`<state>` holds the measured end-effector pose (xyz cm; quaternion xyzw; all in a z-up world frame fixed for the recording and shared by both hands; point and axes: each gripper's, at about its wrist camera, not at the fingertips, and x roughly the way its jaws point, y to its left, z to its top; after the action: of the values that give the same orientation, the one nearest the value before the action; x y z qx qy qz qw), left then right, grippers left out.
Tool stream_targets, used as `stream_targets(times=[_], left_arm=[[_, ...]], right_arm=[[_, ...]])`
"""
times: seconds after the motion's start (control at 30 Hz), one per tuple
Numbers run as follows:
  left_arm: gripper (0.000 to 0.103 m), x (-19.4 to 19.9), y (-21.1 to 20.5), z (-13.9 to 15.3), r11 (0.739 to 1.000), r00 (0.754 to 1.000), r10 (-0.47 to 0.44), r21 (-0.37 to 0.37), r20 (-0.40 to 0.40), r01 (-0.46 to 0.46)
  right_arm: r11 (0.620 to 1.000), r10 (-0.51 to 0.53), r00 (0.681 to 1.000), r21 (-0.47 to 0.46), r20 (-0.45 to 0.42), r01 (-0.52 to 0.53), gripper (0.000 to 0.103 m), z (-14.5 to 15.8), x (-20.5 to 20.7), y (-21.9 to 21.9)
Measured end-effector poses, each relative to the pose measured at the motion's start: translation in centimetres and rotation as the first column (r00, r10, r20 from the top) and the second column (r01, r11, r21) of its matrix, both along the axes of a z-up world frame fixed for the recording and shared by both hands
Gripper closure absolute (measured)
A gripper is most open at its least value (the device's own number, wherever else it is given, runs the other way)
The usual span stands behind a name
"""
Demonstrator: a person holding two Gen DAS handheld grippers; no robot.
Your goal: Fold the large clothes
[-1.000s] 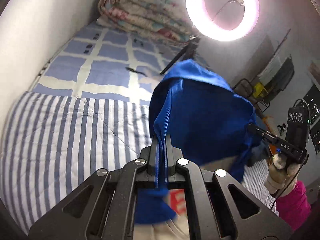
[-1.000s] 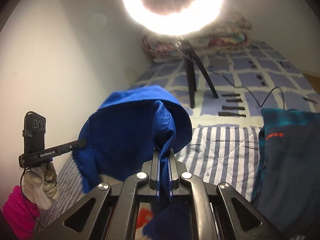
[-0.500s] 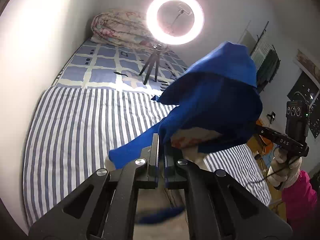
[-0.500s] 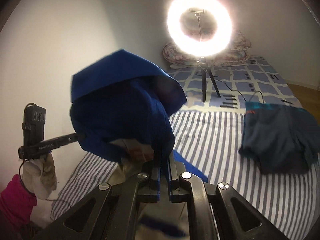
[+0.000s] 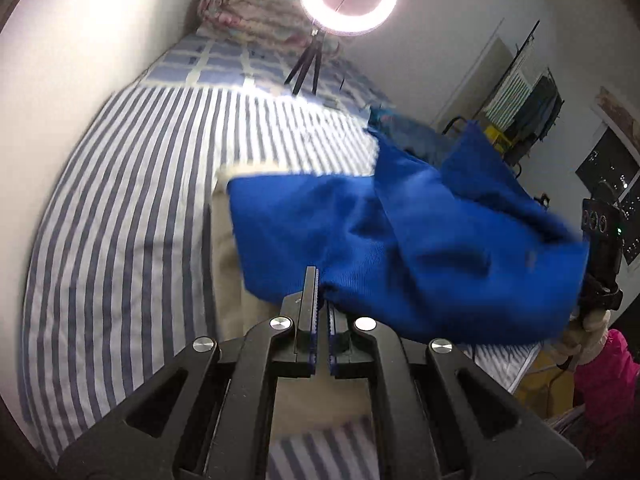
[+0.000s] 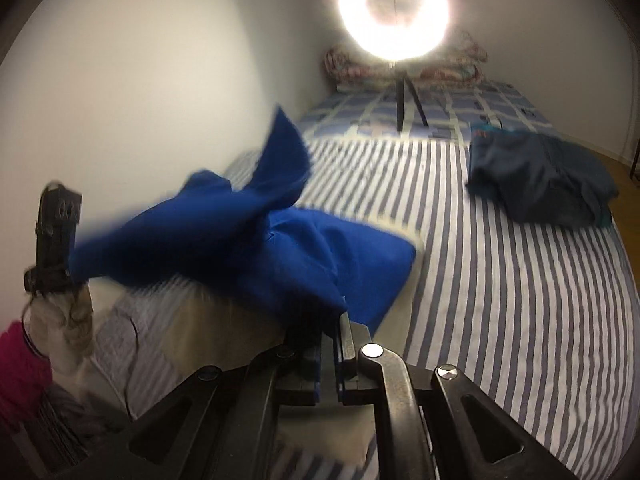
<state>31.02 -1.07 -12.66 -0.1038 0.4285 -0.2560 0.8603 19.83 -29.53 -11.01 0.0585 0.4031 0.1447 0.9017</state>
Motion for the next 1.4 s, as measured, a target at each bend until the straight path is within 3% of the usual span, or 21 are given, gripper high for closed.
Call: stream_targets(times=[0.2,0.3,0.4,0.5,0.53,0.6,0.67,0.73,0.87,0.97,1.03,1.1,1.13,1.17,1.2,1.27,1.33,1.4], left_arm=[[0.102,-2.7,0.0,-2.8,0.997,0.999,-0.028,0.073,-0.033,0.03],[0.102,-3.9,0.6,-3.4,0.996,0.997,-0.035,0.074,-0.066,0.04],[0.102,-5.0,1.8,-3.2,0.998,0.997,-0.026,0.052,-0.076,0.03],[0.101,-4.9,3.8,-2.6,0.999,0.994,0.013,-0.033,-0.105,-0.016],[0.097,-4.6,4.3,-2.6,0.997,0.992,0.027,-0.063,-0.122,-0.035],[0.056,-4.0,5.5,-3.0,0.984,0.983,0.055,-0.157,-0.176,-0.083],[0.044,-3.1,6.6,-3.8,0.949,0.967,0.079,-0.279,-0.241,-0.147],[0.044,-2.2,7.0,-4.9,0.922,0.945,0.08,-0.337,-0.316,-0.191],[0.044,-0.6,6.9,-7.1,0.877,0.909,0.071,-0.409,-0.41,-0.253],[0.045,0.1,6.2,-8.0,0.871,0.899,0.056,-0.42,-0.435,-0.257],[0.06,0.6,5.5,-8.3,0.87,0.898,0.044,-0.426,-0.437,-0.25],[0.095,1.0,4.4,-8.4,0.884,0.9,0.032,-0.407,-0.436,-0.229],[0.098,1.2,3.6,-8.3,0.9,0.905,0.023,-0.386,-0.425,-0.204],[0.098,1.2,2.9,-8.0,0.916,0.915,0.029,-0.356,-0.403,-0.186],[0.099,1.1,2.6,-7.7,0.924,0.921,0.034,-0.339,-0.388,-0.177],[0.1,0.6,2.2,-6.9,0.926,0.929,0.029,-0.34,-0.37,-0.165],[0.101,-0.1,2.9,-5.6,0.904,0.929,0.015,-0.392,-0.369,-0.17],[0.101,-1.2,3.9,-4.6,0.901,0.934,0.021,-0.399,-0.357,-0.172]], right_arm=[[0.992,0.02,0.999,-0.122,-0.039,-0.025,0.102,-3.6,-4.5,1.6],[0.992,0.02,0.998,-0.121,-0.068,-0.028,0.101,-4.1,-6.6,1.3],[0.992,0.001,0.999,-0.126,-0.043,-0.007,0.085,-2.7,-8.1,0.5],[0.999,-0.032,0.999,-0.042,-0.013,0.032,0.068,-1.0,-8.7,-1.1],[0.999,-0.038,0.999,0.012,-0.015,0.038,0.063,-0.7,-8.8,-1.7],[0.992,-0.053,0.998,0.109,-0.023,0.056,0.053,-0.6,-8.7,-2.6],[0.975,-0.071,0.996,0.206,-0.046,0.079,0.05,-1.3,-7.9,-3.4],[0.949,-0.081,0.992,0.296,-0.096,0.106,0.05,-2.9,-6.5,-4.2],[0.913,-0.102,0.981,0.375,-0.167,0.158,0.05,-5.8,-4.5,-4.5],[0.9,-0.094,0.974,0.4,-0.206,0.171,0.052,-7.5,-3.3,-4.0],[0.9,-0.085,0.972,0.401,-0.218,0.169,0.054,-8.4,-2.6,-3.3],[0.905,-0.075,0.971,0.394,-0.228,0.162,0.062,-9.1,-2.1,-2.6],[0.905,-0.06,0.97,0.396,-0.236,0.152,0.071,-9.5,-1.9,-2.3],[0.906,-0.047,0.968,0.398,-0.248,0.146,0.09,-9.9,-1.6,-2.0],[0.904,-0.038,0.966,0.403,-0.254,0.142,0.099,-10.2,-1.4,-1.7],[0.907,-0.061,0.966,0.391,-0.251,0.159,0.103,-9.7,-1.7,-1.6],[0.911,-0.062,0.975,0.387,-0.216,0.143,0.103,-8.1,-2.6,-1.8],[0.917,-0.066,0.981,0.377,-0.184,0.132,0.103,-6.0,-3.8,-2.2]])
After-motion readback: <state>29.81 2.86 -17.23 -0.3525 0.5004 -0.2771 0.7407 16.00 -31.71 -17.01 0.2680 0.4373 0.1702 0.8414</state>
